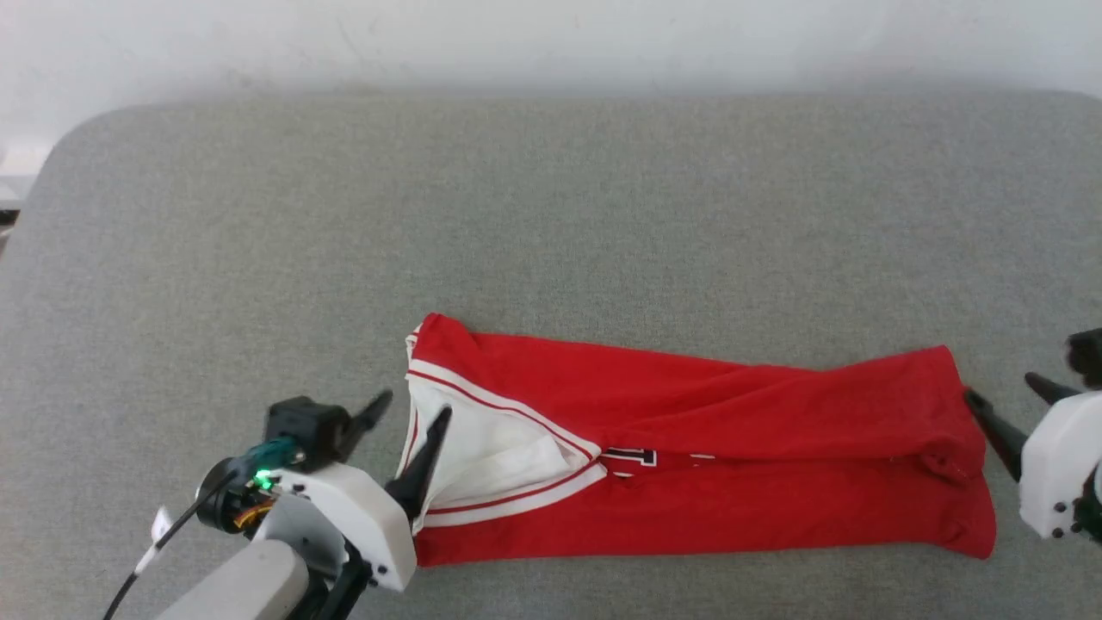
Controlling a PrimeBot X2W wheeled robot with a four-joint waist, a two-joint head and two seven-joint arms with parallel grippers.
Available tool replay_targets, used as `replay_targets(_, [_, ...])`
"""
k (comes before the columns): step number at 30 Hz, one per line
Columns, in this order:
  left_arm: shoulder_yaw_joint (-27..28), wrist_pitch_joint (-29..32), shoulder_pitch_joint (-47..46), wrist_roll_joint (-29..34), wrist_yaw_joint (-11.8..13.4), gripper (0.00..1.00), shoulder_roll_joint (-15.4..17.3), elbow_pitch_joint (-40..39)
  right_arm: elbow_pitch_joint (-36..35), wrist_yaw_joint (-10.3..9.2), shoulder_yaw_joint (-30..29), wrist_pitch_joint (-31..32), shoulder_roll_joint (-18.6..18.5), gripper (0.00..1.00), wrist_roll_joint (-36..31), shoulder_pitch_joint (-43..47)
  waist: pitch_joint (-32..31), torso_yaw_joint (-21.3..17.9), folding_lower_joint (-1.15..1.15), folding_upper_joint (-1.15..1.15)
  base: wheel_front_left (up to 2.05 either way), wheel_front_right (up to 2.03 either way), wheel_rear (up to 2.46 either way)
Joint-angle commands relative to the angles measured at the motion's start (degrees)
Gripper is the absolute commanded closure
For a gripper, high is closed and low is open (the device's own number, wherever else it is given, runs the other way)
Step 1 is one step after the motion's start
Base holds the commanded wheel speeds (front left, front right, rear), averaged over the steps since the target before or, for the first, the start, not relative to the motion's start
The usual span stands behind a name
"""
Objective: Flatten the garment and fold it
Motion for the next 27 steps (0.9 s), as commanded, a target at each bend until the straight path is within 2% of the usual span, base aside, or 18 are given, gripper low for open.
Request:
replay_targets(1, [1.7, -2.7, 1.2, -0.6, 1.3, 0.00, -0.8, -0.9, -1.2, -0.05, -2.2, 0.4, 1.4, 0.00, 0.5, 1.3, -1.4, 0.2, 0.00, 0.00, 0.00, 0.00, 0.00])
replay_targets(3, [3.8, -7.4, 2.0, -0.1, 3.0, 0.00, -1.5, -2.0, -2.7, -0.05, -5.6, 1.2, 3.6, 0.00, 0.4, 2.6, -2.0, 0.2, 0.00, 0.00, 0.00, 0.00, 0.00])
replay_targets(6, [6.5, -10.7, 3.3, 3.3, 6.2, 0.00, -2.0, -3.1, -4.6, -0.05, -10.8, 1.9, 7.7, 0.00, -1.4, 4.9, -2.6, 0.5, 0.00, 0.00, 0.00, 0.00, 0.00])
replay_targets(9, [13.5, -11.4, 5.7, 6.7, 8.6, 0.00, -5.2, -6.0, -5.5, -0.05, -15.9, 2.3, 13.0, 0.00, -3.7, 6.9, -2.9, 0.6, 0.00, 0.00, 0.00, 0.00, 0.00])
replay_targets(12, [22.5, -11.4, 10.5, 11.1, 7.1, 0.00, -10.3, -10.5, -5.9, -0.05, -21.1, 3.0, 18.5, 0.00, -6.1, 8.3, -2.9, 0.9, 0.00, 0.00, 0.00, 0.00, 0.00])
replay_targets(16, [30.1, -11.4, 16.5, 18.2, 4.0, 0.00, -14.5, -11.8, -6.8, -0.05, -25.3, 4.2, 24.7, 0.00, -8.8, 8.8, -2.4, 1.2, 0.00, 0.00, 0.00, 0.00, 0.00])
replay_targets(19, [32.3, -11.4, 18.8, 25.2, 2.3, 0.00, -16.0, -12.5, -6.4, -0.05, -27.7, 4.9, 27.3, 0.00, -10.5, 8.3, -1.7, 1.6, 0.00, 0.00, 0.00, 0.00, 0.00])
replay_targets(22, [31.9, -11.4, 19.6, 33.5, 1.7, 0.00, -15.4, -11.7, -4.2, -0.05, -30.1, 5.2, 28.8, 0.00, -12.0, 6.7, -0.5, 1.9, 0.00, 0.00, 0.00, 0.00, 0.00])
replay_targets(27, [33.2, -11.4, 19.2, 36.2, 0.1, 0.00, -18.8, -11.4, 2.3, -0.05, -33.4, 4.5, 30.3, 0.00, -14.5, 3.5, 1.6, 3.1, 0.00, 0.00, 0.00, 0.00, 0.00])
